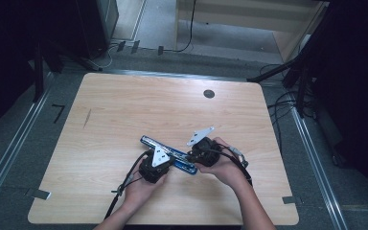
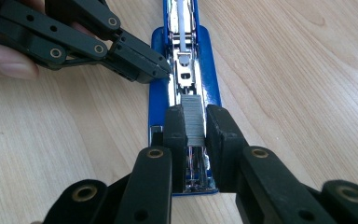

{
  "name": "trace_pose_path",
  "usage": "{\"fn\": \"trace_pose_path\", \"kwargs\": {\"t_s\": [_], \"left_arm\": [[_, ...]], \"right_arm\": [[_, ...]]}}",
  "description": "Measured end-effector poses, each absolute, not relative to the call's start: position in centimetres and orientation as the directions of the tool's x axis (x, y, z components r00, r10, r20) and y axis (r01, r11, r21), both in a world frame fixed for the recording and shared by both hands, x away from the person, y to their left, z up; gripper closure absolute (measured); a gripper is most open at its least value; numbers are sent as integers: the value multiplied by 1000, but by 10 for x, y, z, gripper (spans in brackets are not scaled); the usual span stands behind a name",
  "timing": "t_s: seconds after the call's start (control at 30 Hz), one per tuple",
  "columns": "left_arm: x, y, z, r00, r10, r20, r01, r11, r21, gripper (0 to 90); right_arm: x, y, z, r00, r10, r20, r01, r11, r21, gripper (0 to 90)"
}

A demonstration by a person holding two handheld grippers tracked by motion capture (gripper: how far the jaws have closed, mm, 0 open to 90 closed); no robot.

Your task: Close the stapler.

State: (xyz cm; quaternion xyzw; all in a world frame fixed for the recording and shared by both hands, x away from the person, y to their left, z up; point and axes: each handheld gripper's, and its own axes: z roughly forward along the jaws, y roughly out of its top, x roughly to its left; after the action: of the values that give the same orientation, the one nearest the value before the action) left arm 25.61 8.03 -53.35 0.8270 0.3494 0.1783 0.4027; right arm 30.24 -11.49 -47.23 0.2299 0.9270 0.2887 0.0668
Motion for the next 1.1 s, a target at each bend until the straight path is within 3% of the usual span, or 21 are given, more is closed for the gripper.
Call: {"fn": "trace_pose_path", "kwargs": {"t_s": [1.1], "left_arm": [[256, 80, -533, 692, 722, 15, 436, -434, 789, 900]], "right_arm": [[302, -114, -472, -890, 456, 9, 384, 740, 553, 799]]}}
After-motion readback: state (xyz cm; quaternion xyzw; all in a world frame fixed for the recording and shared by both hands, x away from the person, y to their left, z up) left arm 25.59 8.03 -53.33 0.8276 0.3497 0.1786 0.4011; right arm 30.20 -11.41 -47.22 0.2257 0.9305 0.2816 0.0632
